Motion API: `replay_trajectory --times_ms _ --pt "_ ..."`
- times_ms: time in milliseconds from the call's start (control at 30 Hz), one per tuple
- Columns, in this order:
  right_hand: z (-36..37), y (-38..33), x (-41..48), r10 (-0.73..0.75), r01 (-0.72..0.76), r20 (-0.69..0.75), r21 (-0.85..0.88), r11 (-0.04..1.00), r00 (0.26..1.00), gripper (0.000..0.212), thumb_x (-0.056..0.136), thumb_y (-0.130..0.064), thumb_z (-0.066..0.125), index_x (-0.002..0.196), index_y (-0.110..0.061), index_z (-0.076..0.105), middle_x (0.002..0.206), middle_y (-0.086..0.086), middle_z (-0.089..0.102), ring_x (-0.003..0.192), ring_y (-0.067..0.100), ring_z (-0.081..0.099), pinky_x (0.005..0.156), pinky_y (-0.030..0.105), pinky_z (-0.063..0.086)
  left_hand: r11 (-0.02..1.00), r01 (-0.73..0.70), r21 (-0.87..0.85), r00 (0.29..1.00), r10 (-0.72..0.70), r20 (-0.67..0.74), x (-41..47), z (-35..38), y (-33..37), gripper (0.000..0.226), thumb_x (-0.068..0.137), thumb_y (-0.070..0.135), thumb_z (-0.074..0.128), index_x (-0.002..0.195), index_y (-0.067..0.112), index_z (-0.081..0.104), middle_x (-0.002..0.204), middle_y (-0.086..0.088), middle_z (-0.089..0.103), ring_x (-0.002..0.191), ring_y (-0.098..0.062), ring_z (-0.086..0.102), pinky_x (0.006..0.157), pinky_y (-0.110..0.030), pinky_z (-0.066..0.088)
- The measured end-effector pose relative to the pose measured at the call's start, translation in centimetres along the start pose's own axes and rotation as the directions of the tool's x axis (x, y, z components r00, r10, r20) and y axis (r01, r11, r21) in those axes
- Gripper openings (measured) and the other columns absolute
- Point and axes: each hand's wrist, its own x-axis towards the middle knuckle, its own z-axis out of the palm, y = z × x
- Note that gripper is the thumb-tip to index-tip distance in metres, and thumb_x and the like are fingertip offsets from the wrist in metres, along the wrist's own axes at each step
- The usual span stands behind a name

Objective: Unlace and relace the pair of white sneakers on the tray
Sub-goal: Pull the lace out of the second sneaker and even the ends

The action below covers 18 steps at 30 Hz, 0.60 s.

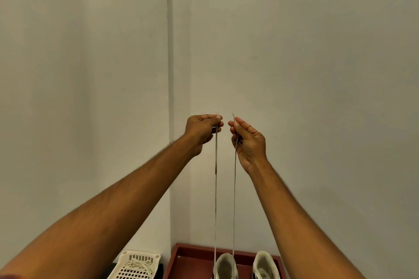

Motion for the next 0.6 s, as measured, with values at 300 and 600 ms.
replay_trajectory --times_ms 300,600 --pt "0.4 -0.2 -0.5 0.003 0.012 -0.104 0.143 0.99 0.995 0.022 0.088 -0.002 0.073 0.11 -0.006 0.074 0.101 0.014 0.078 0.083 0.017 0.076 0.072 0.022 0.061 1.0 -0.022 -0.003 0.999 0.022 0.041 -0.5 1.9 0.7 0.016 0.096 0.02 0.064 0.106 0.012 0.074 0.097 -0.003 0.075 0.088 -0.014 0.07 0.078 -0.028 0.049" --pt "0.9 -1.1 -0.8 0.073 -0.048 -0.205 0.122 0.991 0.976 0.009 0.091 -0.019 0.075 0.099 -0.017 0.075 0.09 -0.001 0.078 0.09 0.012 0.073 0.078 0.029 0.048 0.998 -0.057 -0.011 0.998 0.057 0.039 -0.8 2.9 0.5 0.019 0.099 0.019 0.06 0.109 0.012 0.074 0.098 -0.004 0.074 0.09 -0.014 0.068 0.074 -0.027 0.048"
